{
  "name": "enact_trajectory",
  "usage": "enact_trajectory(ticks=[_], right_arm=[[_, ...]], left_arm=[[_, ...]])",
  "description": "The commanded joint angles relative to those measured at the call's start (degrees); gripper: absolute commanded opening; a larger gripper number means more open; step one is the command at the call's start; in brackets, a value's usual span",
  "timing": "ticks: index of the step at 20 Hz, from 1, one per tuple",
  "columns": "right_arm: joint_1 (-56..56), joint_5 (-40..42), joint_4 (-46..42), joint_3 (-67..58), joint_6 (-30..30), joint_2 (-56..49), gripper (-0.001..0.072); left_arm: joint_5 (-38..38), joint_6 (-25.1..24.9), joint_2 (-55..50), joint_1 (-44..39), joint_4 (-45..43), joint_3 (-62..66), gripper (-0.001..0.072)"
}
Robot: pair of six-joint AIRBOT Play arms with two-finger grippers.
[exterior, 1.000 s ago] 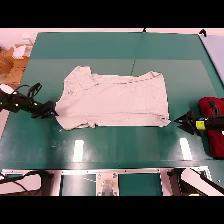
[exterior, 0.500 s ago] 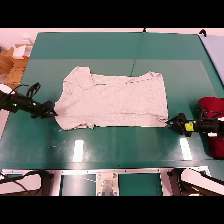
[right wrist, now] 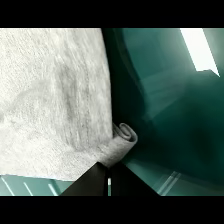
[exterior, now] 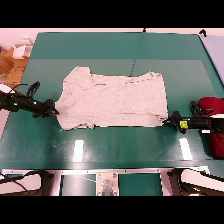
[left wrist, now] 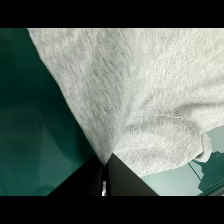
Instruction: Fold the shirts.
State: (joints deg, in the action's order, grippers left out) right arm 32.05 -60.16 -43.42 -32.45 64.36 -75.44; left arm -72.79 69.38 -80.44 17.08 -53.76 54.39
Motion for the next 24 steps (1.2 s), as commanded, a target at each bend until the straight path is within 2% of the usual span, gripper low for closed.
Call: enact_trajectory(ticks=[1,5,8,10,12,15,18,21,24], right_arm=[[-0.15,-0.9,0.44,-1.42,-0.57,0.28,0.0013],[-0.13,-6.21,5.11,-4.79,-1.73,2.19,0.0012],[-0.11,-11.43,14.99,-12.79,-2.95,7.93,0.0012],[-0.11,-11.41,22.6,-21.7,-3.45,13.35,0.0012],[-0.07,-9.81,26.1,-32.96,-3.54,18.14,0.0012],[-0.04,-4.94,25.83,-49.16,-3.52,23.82,0.0012],[-0.04,0.74,25.11,-59.08,-3.56,28.48,0.0012],[-0.07,5.46,18.56,-63.04,-3.54,32.65,0.0012],[-0.07,6.29,10.49,-63.12,-2.78,35.01,0.0012]], left_arm=[[-0.94,0.0,0.02,0.04,0.24,0.07,0.0022],[-3.23,-1.44,0.15,0.04,3.1,1.46,0.002],[-6.1,-2.69,4.07,0.04,13.38,7.58,0.002],[-7.28,-3.5,8.63,0.04,21.9,14.34,0.002],[-6.69,-3.52,14.14,0.04,29.07,22.95,0.002],[-1.95,-3.52,21.64,0.04,31.85,38.29,0.0021],[3.5,-3.69,27.02,0.04,31.34,51.87,0.0021],[6.78,-2.47,29.44,0.04,29.75,61.07,0.0021],[4.85,2.45,30.18,0.04,26.12,62.84,0.0021]])
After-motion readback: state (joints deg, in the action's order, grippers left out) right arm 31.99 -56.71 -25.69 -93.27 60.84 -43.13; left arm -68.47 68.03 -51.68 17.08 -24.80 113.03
